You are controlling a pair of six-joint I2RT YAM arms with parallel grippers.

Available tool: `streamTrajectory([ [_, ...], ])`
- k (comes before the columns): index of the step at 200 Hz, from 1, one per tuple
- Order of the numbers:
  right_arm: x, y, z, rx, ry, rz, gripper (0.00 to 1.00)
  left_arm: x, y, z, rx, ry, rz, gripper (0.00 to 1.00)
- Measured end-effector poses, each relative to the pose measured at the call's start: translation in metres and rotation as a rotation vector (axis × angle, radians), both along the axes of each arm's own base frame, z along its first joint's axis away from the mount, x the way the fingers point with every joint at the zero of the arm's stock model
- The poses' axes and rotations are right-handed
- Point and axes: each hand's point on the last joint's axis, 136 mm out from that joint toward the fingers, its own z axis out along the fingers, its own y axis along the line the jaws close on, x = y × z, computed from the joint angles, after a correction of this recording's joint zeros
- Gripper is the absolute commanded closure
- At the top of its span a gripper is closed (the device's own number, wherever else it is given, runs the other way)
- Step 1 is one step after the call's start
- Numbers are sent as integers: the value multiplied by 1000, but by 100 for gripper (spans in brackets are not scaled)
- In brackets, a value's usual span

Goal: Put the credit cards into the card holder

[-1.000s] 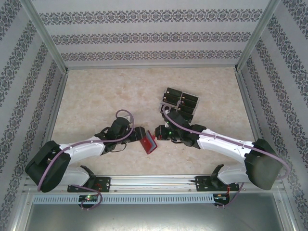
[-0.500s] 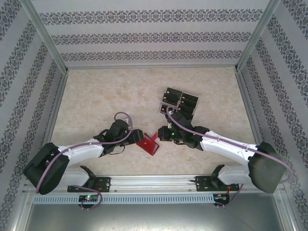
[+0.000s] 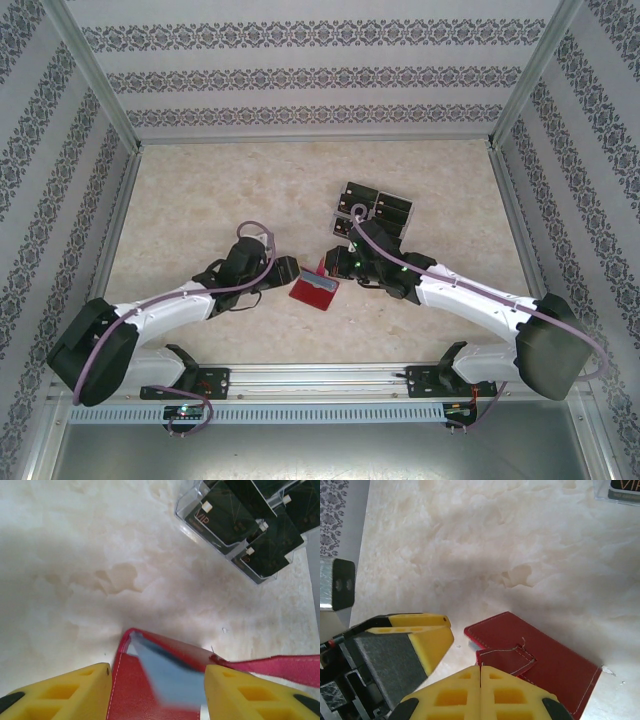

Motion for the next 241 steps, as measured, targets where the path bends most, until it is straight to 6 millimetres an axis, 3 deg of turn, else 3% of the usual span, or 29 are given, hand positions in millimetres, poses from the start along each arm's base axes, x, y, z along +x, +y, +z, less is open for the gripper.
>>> streamTrajectory([
  [32, 4, -9, 0, 14, 6, -80, 100, 7, 9, -7, 22, 16, 14, 49],
  [116, 7, -49, -24, -48, 24, -265, 100, -6, 11, -23, 18, 84, -1, 44],
  [147, 4, -85, -45, -94, 53, -360, 100, -10, 11, -30, 16, 116, -2, 44],
  [183, -13, -121, -74, -158, 103, -420, 100, -15, 12, -40, 36, 163, -9, 42],
  [241, -41, -168, -121, -258, 194, -482, 100, -4, -5, -45, 39, 215, -57, 39],
])
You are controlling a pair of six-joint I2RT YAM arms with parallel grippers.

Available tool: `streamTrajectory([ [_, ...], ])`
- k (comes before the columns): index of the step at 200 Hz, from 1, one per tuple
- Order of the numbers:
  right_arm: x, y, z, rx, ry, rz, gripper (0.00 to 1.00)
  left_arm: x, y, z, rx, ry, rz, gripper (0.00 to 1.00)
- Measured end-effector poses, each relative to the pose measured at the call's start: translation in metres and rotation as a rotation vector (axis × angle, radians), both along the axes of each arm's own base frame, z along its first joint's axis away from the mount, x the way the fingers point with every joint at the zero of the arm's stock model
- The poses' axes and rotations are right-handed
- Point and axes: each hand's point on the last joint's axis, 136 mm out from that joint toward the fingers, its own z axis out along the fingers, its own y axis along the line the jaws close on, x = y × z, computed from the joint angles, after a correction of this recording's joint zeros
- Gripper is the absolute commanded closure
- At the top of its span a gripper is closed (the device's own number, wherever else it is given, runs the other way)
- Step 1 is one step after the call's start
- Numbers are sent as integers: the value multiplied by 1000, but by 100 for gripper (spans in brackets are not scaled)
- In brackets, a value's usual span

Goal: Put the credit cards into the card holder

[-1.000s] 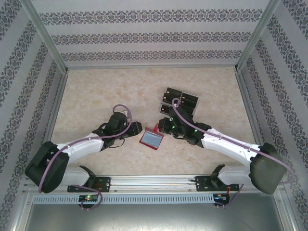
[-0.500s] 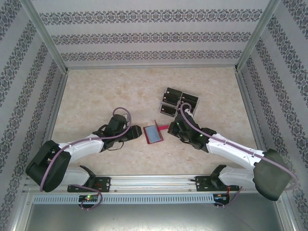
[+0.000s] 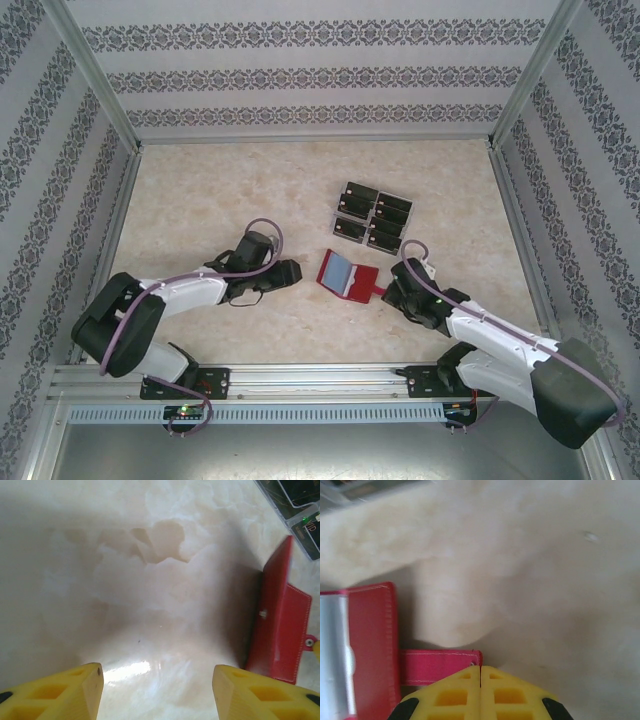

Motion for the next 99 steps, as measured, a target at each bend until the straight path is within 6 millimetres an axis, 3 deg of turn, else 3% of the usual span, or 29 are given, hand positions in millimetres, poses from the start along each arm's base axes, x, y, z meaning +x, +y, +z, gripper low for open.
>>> streamTrajectory([
  [35, -3, -3, -6, -21, 11, 32, 100, 8, -18, 1, -34, 25, -45, 38],
  [99, 0, 2, -7, -25, 1, 85, 100, 22, -60, 20, -103, -11, -139, 36],
])
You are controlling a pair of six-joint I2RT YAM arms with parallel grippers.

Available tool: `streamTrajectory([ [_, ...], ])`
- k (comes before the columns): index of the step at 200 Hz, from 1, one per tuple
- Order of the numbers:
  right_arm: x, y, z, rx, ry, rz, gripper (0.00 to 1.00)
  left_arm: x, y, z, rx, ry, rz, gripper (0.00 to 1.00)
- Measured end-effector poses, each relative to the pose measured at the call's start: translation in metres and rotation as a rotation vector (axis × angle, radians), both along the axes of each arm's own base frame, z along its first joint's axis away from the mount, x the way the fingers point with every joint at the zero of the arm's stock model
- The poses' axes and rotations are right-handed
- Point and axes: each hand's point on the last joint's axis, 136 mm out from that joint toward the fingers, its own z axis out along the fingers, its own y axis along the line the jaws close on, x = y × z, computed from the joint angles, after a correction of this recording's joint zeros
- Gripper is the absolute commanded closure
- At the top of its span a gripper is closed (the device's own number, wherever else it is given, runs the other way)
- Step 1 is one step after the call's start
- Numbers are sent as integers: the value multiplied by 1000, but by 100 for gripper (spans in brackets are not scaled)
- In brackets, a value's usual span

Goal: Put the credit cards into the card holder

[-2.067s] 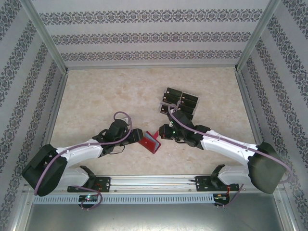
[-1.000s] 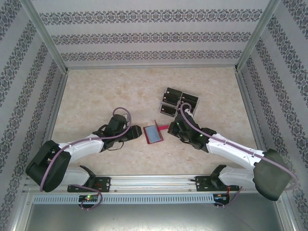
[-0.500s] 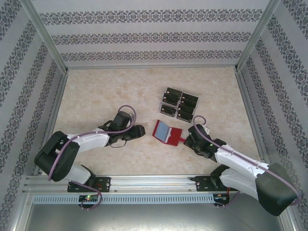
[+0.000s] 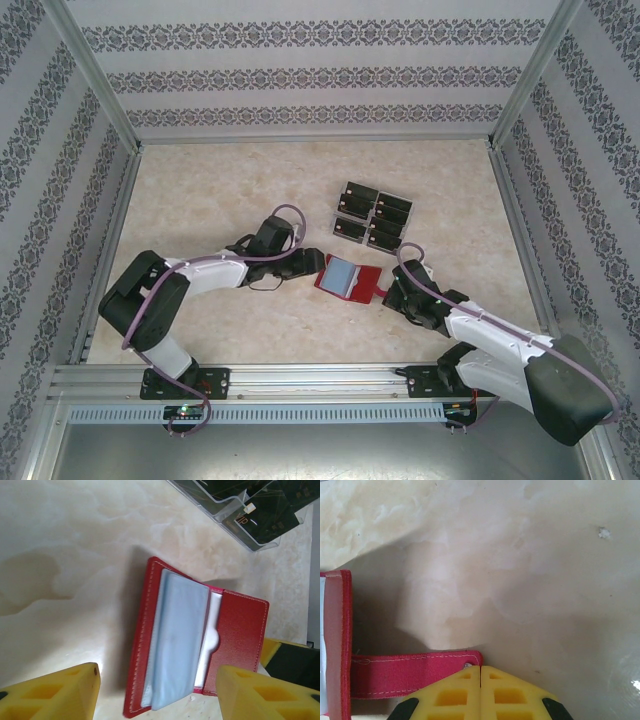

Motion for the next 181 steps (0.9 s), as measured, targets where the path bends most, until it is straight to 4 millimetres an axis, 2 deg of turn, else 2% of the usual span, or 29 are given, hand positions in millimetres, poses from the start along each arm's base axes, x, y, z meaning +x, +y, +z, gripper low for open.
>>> streamTrajectory([
  [93, 5, -2, -2, 17, -17, -5, 100, 6, -12, -25, 13, 52, -29, 36],
  [119, 6, -2, -3, 20, -21, -7, 100, 7, -15, -24, 0, 49, -36, 36],
  [181, 12, -1, -3, 30, -33, -17, 100, 0, -40, -10, -101, 42, -86, 38],
])
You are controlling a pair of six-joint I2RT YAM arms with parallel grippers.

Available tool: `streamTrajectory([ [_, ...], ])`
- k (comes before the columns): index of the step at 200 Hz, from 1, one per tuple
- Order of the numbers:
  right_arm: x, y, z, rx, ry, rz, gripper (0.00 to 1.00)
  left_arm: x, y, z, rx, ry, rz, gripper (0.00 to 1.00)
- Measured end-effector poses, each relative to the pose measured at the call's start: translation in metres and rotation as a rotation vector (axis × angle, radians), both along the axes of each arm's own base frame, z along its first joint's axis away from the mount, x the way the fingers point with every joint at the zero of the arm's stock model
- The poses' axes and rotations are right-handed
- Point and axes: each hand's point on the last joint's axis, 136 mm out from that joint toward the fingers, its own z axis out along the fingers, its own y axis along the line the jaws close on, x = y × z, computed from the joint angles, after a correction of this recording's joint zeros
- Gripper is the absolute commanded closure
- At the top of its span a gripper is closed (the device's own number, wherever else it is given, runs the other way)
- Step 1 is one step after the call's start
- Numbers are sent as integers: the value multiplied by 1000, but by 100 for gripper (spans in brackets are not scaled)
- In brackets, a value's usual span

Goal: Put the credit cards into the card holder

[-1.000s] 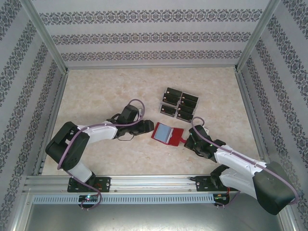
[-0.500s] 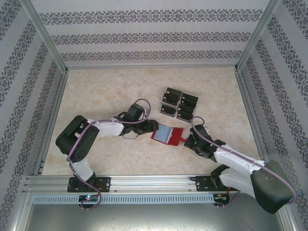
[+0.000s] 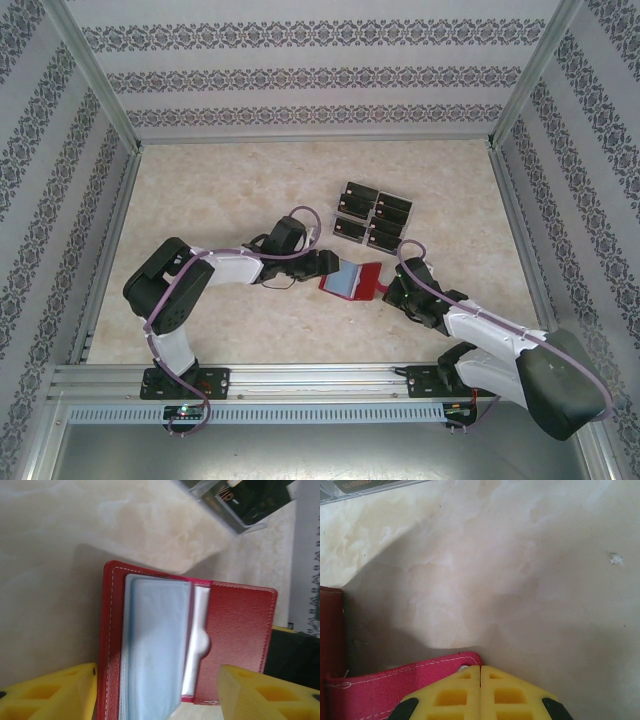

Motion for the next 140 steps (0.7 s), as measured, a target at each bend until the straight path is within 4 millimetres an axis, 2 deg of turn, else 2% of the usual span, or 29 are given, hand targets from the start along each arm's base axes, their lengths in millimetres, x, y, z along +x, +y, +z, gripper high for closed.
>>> streamTrajectory([
  [45, 1, 0, 0, 0, -4, 2, 100, 6, -5, 9, -43, -18, 18, 49],
  [99, 1, 0, 0, -5, -6, 11, 100, 1, -4, 6, -66, -8, 19, 48],
  [119, 1, 0, 0, -8, -7, 15, 100, 0, -4, 5, -71, -8, 19, 53],
  [140, 1, 0, 0, -8, -7, 15, 100, -2, -3, 4, -72, -5, 19, 53],
])
